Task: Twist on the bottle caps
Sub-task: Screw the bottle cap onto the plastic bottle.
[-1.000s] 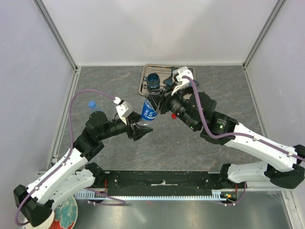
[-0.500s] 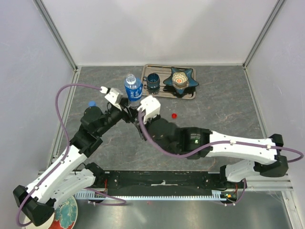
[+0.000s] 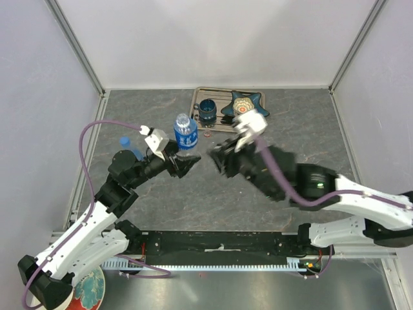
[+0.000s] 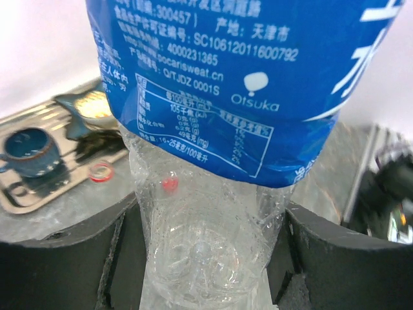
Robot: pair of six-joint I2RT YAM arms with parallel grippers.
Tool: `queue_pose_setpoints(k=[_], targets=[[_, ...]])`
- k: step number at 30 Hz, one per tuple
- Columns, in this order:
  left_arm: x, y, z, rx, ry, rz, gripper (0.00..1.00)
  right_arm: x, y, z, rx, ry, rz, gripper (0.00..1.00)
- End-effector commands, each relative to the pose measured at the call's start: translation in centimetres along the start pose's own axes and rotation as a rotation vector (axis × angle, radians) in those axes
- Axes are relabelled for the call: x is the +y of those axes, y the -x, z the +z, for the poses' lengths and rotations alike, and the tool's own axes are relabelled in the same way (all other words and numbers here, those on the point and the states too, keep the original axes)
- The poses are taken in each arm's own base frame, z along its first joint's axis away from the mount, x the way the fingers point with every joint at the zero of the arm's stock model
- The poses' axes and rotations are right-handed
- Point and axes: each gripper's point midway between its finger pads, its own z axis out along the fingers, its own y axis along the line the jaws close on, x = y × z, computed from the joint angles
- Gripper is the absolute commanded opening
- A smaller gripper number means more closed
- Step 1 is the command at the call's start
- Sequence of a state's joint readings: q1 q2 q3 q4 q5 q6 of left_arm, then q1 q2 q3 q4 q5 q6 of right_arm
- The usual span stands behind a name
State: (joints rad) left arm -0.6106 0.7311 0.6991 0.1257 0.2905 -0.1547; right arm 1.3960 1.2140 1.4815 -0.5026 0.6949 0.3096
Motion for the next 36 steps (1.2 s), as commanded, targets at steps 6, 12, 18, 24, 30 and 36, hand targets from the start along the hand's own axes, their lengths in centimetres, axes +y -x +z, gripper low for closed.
queue_pose_setpoints(k=[6,12,18,24,30,36], targets=[[-7.0,-5.7,-3.0,0.145,-0.466,0.156,0.02,-2.7,9.5,-3.5,-0.141,0.157,0.385,0.0],[-9.3,-6.0,-4.0,0.151,-0.6,0.155,0.02,-1.3,8.6,-1.2,-0.024,0.253,0.49,0.0],[-10.5,-5.4,-4.2,0.133,-0.652,0.14,0.02,0.0,7.5,-0.5,0.035,0.313,0.474,0.01],[-10.2,-5.2,-3.9,0.118,-0.615,0.128,0.02,1.2,6.9,-0.2,0.075,0.366,0.463,0.02],[-9.4,-5.4,-3.7,0.107,-0.555,0.116,0.02,2.4,6.6,-1.3,0.128,0.443,0.427,0.05],[-8.5,-4.8,-2.9,0.1,-0.481,0.065,0.02,3.5,5.7,-1.5,0.178,0.503,0.405,0.1]])
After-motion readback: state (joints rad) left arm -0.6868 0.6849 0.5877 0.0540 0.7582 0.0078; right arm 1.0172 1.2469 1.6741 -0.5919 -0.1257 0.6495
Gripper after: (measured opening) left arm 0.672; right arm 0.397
